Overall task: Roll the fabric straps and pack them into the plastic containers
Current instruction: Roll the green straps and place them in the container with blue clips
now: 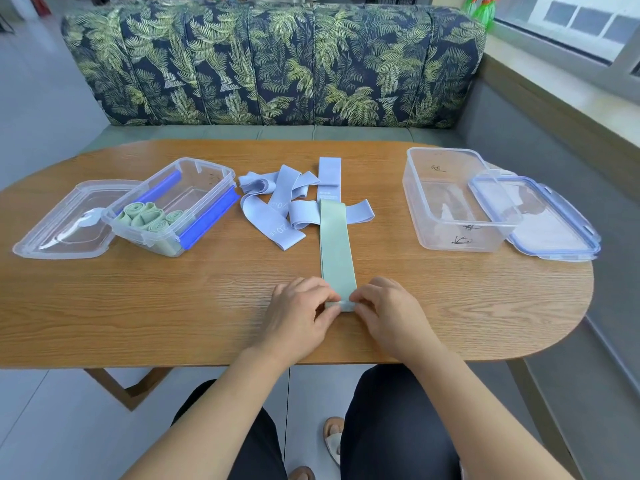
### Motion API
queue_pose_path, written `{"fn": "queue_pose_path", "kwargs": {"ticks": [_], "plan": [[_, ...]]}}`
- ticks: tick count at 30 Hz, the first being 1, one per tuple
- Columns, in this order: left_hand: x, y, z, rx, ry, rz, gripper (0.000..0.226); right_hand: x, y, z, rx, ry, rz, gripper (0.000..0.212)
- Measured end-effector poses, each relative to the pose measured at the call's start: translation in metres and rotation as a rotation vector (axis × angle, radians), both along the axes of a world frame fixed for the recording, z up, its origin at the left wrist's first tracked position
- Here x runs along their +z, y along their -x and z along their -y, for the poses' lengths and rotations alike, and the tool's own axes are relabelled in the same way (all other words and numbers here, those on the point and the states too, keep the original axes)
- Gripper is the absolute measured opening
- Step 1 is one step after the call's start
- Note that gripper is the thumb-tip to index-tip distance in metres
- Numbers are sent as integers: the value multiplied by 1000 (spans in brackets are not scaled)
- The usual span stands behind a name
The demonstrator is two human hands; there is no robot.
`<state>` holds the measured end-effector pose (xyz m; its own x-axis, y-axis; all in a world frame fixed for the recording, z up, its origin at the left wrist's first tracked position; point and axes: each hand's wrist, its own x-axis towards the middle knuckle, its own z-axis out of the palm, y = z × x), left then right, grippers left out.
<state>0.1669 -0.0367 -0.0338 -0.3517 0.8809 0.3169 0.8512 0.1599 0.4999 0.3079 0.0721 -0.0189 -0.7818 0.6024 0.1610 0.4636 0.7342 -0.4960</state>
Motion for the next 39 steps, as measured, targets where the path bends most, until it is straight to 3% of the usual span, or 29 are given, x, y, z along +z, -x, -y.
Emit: {"fn": "queue_pose_path", "kwargs": {"ticks": [4,7,16,20,25,28,31,33,36,39], "plan": [[-1,8,-1,-75,35,-59,21,3,5,-4,25,-6,30,21],[1,10,-2,-110,14,-203,26,2,4,-3,14,-51,38,21],[-7,1,1,-34,-123,-362,18,-5,2,0,6,-219,-49,23],[-10,0,1,-39,-137,-362,20,-1,4,2,30,-299,53,22],[-10,6,-2,-46,-77,-277,30,1,10,4,-5,-358,95,26],[-5,9,-5,-36,-40,-278,33,-2,9,8,-21,-298,16,14],[-2,11,-7,-53,4,-232,33,-6,10,10,-10,-217,-35,17],[0,13,-9,-28,50,-52,28,-7,12,6,1,-212,-13,20],[8,16,-17,177,15,368,18,-6,16,-1,25,-224,73,23],[13,21,-29,301,61,388,14,-2,17,-6,70,-226,122,26]]}}
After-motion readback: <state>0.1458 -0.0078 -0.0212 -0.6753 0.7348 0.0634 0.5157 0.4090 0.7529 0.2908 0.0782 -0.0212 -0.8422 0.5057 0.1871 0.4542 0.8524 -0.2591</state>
